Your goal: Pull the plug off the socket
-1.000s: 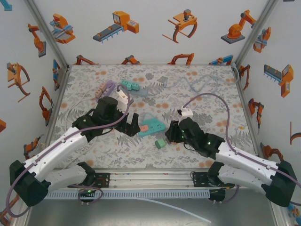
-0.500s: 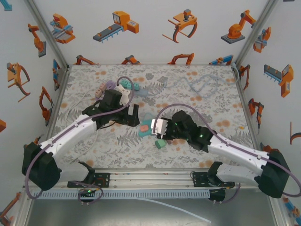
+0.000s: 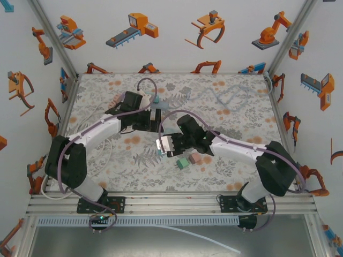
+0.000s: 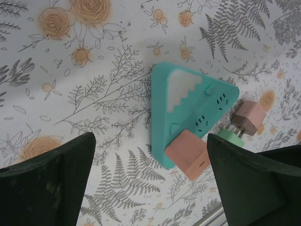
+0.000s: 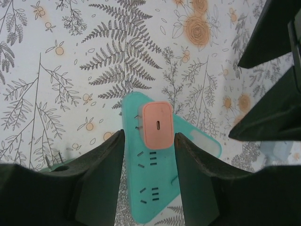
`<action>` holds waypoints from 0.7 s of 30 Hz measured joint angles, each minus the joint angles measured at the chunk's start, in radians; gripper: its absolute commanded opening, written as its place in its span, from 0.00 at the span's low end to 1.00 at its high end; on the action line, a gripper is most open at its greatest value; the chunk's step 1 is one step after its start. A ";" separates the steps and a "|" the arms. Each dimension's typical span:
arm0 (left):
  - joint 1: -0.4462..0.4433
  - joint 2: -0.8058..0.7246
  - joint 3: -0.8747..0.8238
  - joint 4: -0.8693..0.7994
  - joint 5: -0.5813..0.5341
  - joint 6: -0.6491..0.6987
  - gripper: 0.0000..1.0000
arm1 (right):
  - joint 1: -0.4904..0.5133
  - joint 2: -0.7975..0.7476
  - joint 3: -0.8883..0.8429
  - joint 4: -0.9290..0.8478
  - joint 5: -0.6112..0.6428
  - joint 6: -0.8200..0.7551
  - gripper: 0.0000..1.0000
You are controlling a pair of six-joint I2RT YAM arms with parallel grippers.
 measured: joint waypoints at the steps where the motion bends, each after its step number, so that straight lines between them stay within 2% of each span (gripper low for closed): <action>1: 0.000 0.019 0.007 0.003 0.010 0.000 0.93 | -0.005 0.016 0.007 0.002 -0.003 -0.001 0.45; 13: 0.000 0.156 0.025 0.053 0.122 0.000 0.90 | -0.029 0.147 0.044 0.042 -0.048 -0.003 0.44; 18: 0.000 0.188 0.024 0.062 0.134 -0.001 0.74 | -0.033 0.185 0.047 0.061 -0.056 -0.002 0.42; 21: -0.002 0.205 0.022 0.061 0.134 0.000 0.69 | -0.036 0.201 0.057 0.070 -0.069 0.002 0.40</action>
